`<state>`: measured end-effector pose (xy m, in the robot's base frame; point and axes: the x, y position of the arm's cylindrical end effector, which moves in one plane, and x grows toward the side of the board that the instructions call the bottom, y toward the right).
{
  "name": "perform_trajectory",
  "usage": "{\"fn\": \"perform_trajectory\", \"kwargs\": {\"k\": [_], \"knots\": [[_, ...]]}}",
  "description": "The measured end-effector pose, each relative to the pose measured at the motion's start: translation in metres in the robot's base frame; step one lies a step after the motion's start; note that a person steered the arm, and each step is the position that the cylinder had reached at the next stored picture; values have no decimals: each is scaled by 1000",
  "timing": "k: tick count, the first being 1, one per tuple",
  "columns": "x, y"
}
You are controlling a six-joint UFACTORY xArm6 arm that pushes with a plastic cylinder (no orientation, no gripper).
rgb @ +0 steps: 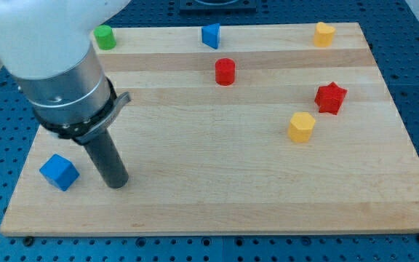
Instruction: Slide the blue cube slightly to the right
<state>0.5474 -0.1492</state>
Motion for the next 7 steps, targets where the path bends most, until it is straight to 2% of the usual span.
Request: {"fn": "perform_trajectory", "kwargs": {"k": [2, 5, 7], "knots": [[-37, -11], [-47, -118], [-41, -135]]}}
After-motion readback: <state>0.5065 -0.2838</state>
